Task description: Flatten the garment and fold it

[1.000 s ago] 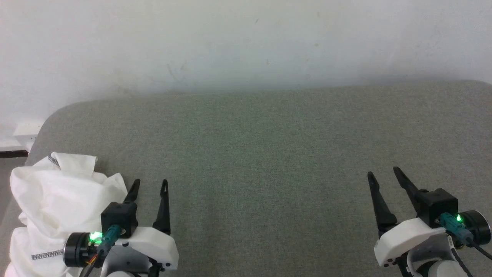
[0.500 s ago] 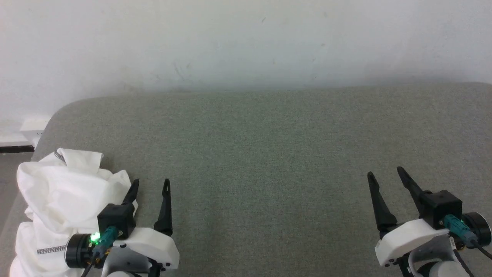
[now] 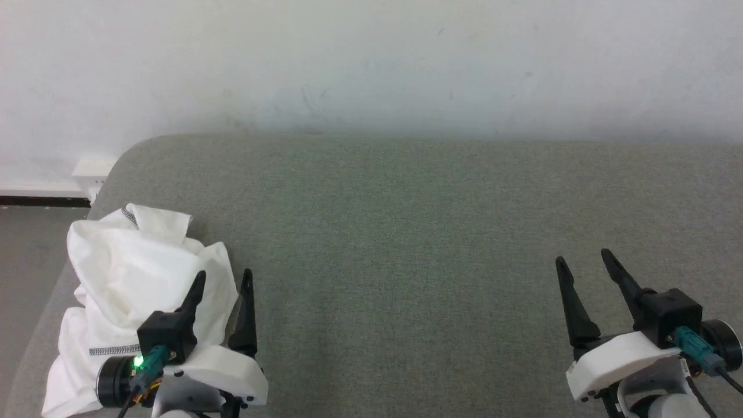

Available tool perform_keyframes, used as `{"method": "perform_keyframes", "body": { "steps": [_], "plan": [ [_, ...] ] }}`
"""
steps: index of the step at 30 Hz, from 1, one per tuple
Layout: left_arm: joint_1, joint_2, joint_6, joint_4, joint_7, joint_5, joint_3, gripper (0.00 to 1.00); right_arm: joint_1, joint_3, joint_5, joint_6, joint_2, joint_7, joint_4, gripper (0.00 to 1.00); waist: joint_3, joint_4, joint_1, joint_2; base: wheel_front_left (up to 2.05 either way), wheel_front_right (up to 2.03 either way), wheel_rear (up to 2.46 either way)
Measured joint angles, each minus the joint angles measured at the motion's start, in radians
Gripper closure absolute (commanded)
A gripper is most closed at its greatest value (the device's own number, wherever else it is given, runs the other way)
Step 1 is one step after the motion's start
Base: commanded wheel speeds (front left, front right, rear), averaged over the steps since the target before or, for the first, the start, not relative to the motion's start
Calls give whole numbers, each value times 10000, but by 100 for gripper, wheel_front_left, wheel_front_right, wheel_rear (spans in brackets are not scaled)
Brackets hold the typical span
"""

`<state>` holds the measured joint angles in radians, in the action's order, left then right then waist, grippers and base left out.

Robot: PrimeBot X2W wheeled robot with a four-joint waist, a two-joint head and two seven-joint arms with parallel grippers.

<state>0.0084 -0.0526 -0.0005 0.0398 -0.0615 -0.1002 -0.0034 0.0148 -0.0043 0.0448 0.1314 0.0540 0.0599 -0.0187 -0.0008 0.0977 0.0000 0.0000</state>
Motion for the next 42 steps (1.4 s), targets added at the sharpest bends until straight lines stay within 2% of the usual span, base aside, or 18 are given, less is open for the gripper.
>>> {"method": "perform_keyframes", "body": {
  "steps": [25, 35, 42],
  "plan": [
    [-7, 0, 59, 117, -483, -686, 259, 0, -104, 286, 17, 0, -2, 495, -25, 0, 116, 1668, 0, 0, 0, 0, 0],
    [-483, 0, 104, 322, -719, -706, 514, 0, -142, 341, 102, 0, -4, 589, -52, 0, 365, 1910, 0, 0, 0, 0, 0],
    [-1574, -69, -21, 963, -840, -719, 750, 0, -353, 418, 109, 0, -6, 593, -38, 0, 702, 1972, 1, 0, 0, 0, 0]
  ]
}}
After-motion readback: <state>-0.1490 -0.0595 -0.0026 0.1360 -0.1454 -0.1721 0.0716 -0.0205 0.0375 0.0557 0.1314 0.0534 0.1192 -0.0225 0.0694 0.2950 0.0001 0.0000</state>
